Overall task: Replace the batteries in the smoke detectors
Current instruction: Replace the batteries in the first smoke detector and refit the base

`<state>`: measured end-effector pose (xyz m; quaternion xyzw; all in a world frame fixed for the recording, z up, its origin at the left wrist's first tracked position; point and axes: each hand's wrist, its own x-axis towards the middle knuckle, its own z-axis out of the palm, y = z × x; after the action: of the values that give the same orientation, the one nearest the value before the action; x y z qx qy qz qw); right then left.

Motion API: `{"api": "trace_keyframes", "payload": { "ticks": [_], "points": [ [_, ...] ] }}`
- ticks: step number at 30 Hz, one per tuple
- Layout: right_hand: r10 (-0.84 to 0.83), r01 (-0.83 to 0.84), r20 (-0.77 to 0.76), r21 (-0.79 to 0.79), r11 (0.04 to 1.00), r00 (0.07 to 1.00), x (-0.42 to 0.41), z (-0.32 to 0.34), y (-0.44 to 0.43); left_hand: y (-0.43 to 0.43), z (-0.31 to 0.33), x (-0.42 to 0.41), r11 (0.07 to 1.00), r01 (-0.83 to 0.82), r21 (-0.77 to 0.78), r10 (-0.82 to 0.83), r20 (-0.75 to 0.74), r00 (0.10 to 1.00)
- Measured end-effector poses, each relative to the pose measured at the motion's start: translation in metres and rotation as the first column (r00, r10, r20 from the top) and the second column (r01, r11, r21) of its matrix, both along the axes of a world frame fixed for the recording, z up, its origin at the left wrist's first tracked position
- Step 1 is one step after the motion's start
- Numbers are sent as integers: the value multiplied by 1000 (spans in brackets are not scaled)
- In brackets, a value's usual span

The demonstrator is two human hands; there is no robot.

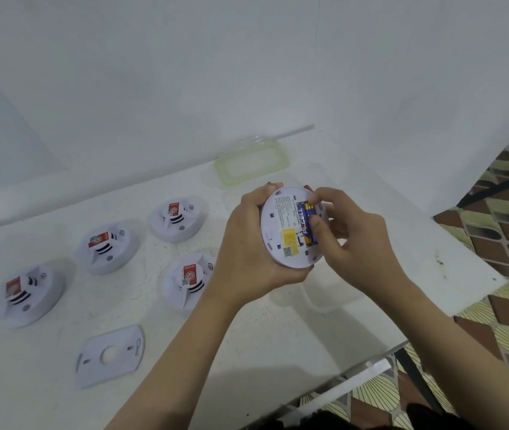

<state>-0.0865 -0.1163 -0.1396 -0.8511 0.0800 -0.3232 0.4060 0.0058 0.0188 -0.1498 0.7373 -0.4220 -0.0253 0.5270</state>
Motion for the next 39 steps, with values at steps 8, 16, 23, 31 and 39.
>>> {"api": "trace_keyframes", "payload": {
  "ticks": [8,16,23,31,39],
  "points": [
    [77,-76,-67,20,997,995,4,2,-18,-13,-8,0,1000,-10,22,11,-26,1000],
    [169,-166,-109,30,986,980,9,-1,-31,-16,-12,0,998,-50,28,50,7,999],
    [197,-196,-102,19,980,975,12,0,-37,-19,-14,1,997,-78,11,77,66,995],
    [161,-168,89,76,983,983,14,-8,-32,-27,-11,4,989,-134,-62,135,9,991],
    [86,-97,193,50,994,977,16,-9,-38,-34,-4,2,984,-122,-127,128,41,991]
  ]
}}
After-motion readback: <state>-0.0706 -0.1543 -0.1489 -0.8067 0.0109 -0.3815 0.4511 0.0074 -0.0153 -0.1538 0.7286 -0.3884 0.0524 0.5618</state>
